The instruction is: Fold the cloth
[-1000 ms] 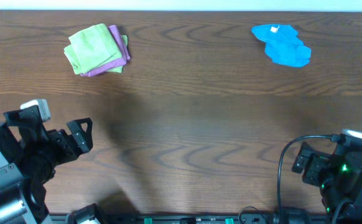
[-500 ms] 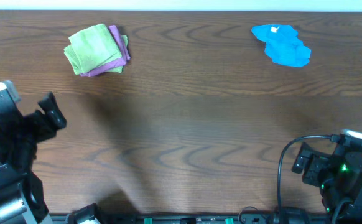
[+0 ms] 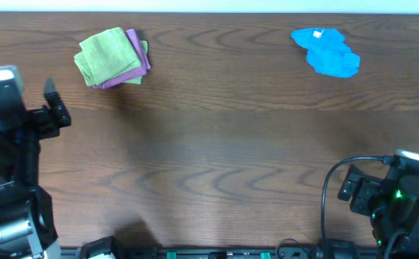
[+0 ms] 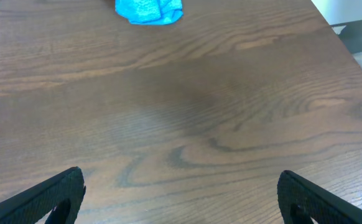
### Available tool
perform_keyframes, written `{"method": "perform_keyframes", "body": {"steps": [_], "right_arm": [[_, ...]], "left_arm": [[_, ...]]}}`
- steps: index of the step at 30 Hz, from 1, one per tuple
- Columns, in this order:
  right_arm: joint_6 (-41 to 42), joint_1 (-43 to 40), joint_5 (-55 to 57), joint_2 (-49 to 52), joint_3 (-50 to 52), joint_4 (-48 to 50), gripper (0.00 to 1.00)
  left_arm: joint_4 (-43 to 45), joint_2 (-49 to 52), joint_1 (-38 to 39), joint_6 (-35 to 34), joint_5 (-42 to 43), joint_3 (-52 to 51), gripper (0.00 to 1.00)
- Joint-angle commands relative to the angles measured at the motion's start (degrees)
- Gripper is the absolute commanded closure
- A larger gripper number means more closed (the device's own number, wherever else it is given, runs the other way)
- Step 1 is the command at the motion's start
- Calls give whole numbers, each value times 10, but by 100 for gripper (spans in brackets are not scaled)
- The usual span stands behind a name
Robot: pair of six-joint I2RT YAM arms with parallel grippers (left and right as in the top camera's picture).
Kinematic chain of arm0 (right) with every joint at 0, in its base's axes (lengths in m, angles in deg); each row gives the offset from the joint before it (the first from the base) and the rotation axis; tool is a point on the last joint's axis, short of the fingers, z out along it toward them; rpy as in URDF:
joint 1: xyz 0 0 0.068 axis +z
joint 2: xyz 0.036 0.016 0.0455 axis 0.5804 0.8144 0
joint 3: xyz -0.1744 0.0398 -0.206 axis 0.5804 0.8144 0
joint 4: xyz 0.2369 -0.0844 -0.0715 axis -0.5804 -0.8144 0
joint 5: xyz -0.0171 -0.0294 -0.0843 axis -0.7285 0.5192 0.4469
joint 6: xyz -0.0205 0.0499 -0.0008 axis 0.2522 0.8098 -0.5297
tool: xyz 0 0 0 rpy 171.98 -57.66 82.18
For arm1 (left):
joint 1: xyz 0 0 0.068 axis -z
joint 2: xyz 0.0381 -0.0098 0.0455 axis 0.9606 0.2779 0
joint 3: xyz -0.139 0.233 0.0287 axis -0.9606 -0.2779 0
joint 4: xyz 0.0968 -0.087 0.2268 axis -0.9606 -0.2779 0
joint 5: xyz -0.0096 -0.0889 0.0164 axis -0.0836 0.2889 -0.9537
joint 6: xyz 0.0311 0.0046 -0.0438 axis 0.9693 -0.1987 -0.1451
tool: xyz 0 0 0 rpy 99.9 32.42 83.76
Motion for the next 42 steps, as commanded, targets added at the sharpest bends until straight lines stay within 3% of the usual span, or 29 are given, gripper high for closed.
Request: {"method": "perform_keyframes", "body": {"steps": [1,9,18,27,35,42], "right_arm": [[-6,6,6,0,-5,-1,1],[-6,6,6,0,-5,-1,1],[-6,6,6,0,-5,-1,1],[-6,6,6,0,-5,-1,1],[-6,6,6,0,-5,-1,1],[-6,6,6,0,-5,-1,1]], "left_arm": [[9,-2,36,74,-13,-3,5],[56,-15,111,84,-56,-50,5],[199,-138,122,73,-63,-259,5],[206,-277,121,33,-120,-392,5],[205,-367,121,34,-103,-493,5],[204,-402,121,-25,-103,-549,5]]}}
